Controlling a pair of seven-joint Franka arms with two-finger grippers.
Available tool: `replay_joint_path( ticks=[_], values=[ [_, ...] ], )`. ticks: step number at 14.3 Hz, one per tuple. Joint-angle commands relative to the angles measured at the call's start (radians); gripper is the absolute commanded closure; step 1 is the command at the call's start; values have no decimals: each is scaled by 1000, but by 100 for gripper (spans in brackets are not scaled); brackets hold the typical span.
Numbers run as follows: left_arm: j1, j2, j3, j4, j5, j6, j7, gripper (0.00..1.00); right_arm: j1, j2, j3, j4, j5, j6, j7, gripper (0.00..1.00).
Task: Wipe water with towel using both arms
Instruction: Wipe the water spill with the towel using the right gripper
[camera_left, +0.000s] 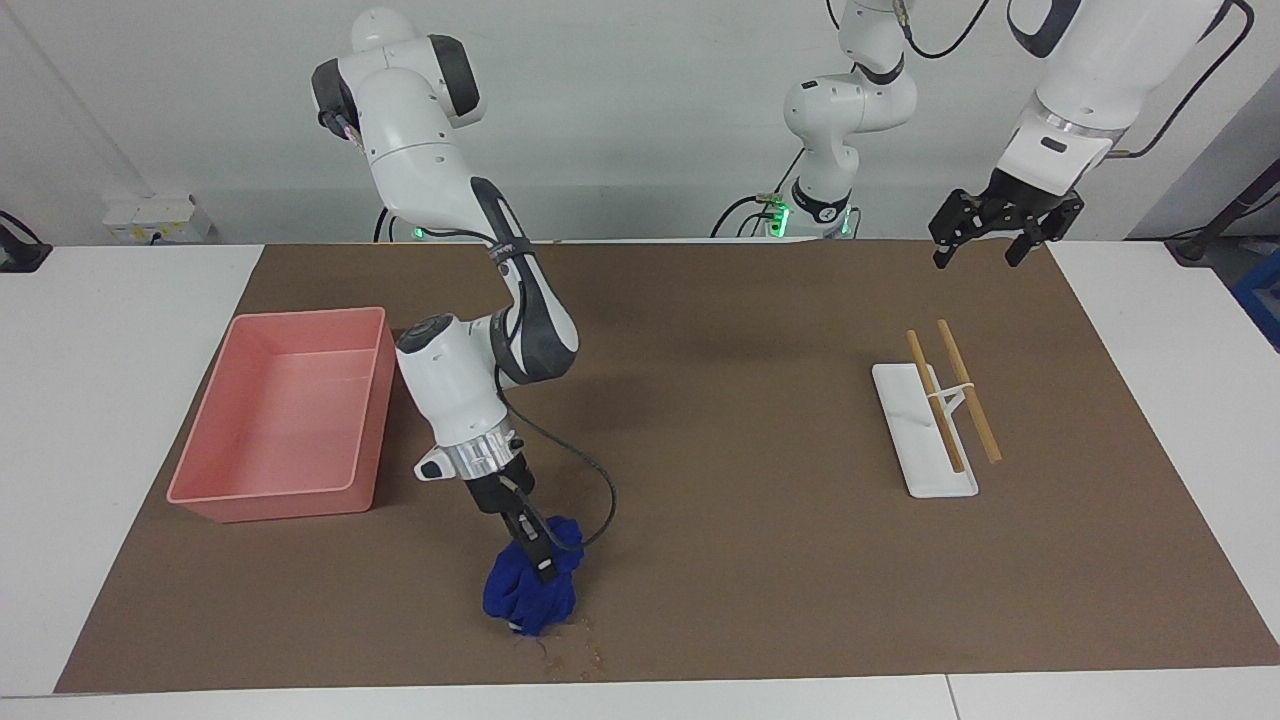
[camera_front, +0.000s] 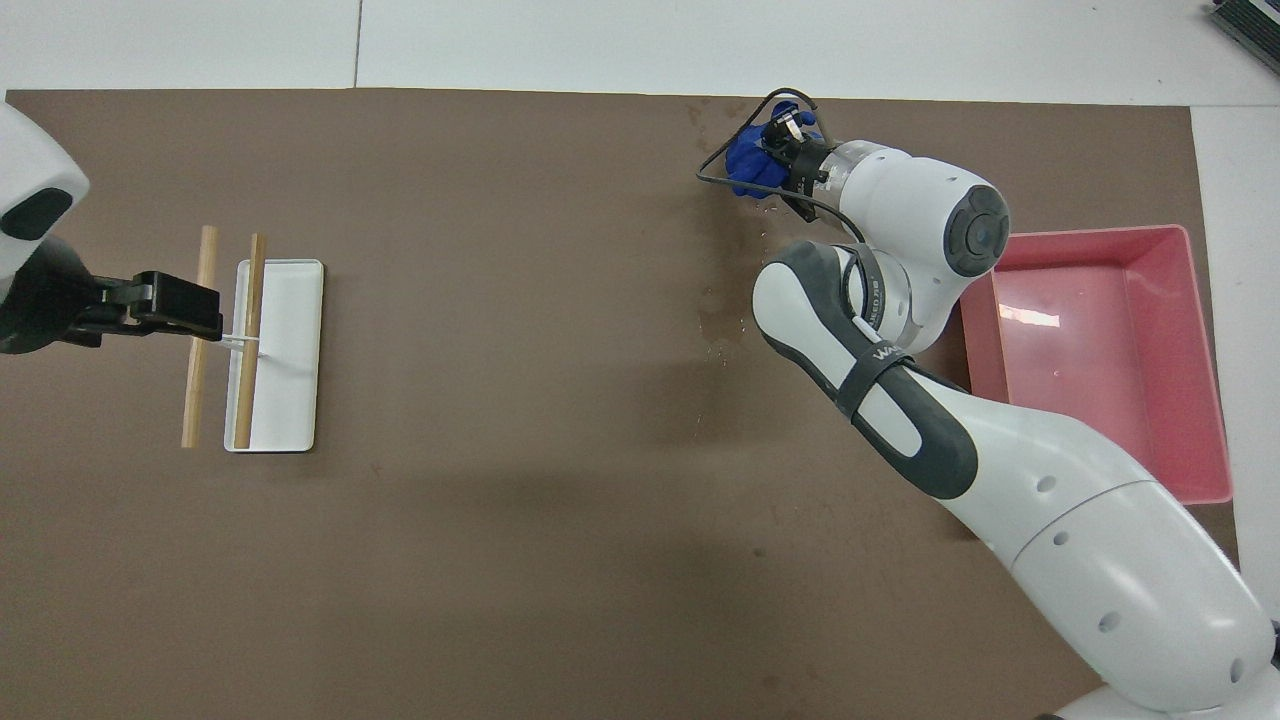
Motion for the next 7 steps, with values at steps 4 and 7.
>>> replay_joint_path(
  ticks=[4,7],
  values=[
    [3,-22,-29,-6,12,-27,7,0,25,-93,10,-180,7,-76,154,100],
    [3,-21,-32,3,13,-35,4,0,24,-157,10,-238,7,-224,197,100]
  ],
)
